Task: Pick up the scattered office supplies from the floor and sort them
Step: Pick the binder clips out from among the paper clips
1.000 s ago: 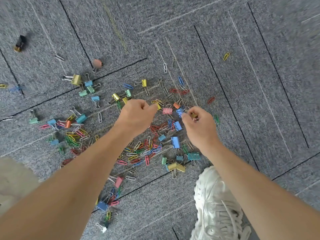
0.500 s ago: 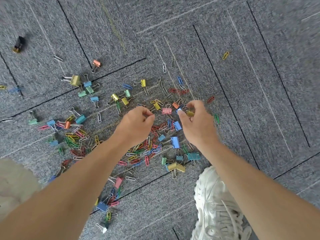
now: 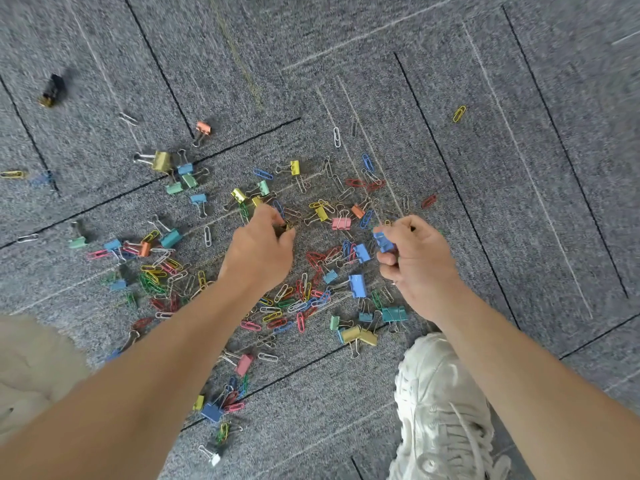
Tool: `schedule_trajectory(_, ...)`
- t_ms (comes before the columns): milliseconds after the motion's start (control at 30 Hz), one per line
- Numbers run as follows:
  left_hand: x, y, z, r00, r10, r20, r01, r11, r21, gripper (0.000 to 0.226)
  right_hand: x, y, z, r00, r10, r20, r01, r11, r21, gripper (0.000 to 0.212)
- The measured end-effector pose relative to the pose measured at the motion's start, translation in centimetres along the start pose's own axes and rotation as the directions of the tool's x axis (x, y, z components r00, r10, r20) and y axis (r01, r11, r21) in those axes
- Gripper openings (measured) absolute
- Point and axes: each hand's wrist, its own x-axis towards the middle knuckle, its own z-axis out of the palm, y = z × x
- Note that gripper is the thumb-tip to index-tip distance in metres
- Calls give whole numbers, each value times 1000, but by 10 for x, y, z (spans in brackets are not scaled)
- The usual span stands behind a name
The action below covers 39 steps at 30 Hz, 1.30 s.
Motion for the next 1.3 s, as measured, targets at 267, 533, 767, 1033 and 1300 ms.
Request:
schedule_trajectory(267, -11, 13, -4, 990, 82, 115, -64, 985, -158, 24, -2, -12, 5, 950, 187, 249, -277, 872, 404, 14)
schedule_trajectory(533, -4, 35, -4, 961, -167, 219, 273, 673, -687, 13, 7, -14, 16, 960, 204, 189, -224, 970, 92, 26)
schedule_trajectory(767, 7, 30, 0, 999, 41, -24, -46, 965, -257, 9, 21, -12, 38, 914, -325, 243, 340, 286, -896, 30)
schedule_trajectory(1033, 13, 27, 5, 987, 106, -118, -85, 982, 167, 31, 26, -4, 34, 917, -350, 193, 341, 433, -834, 20)
schedule_trajectory(1300, 12, 47, 3, 955, 297, -18, -255, 849, 462, 26, -6, -6, -12, 991, -97, 91, 127, 900, -418, 22)
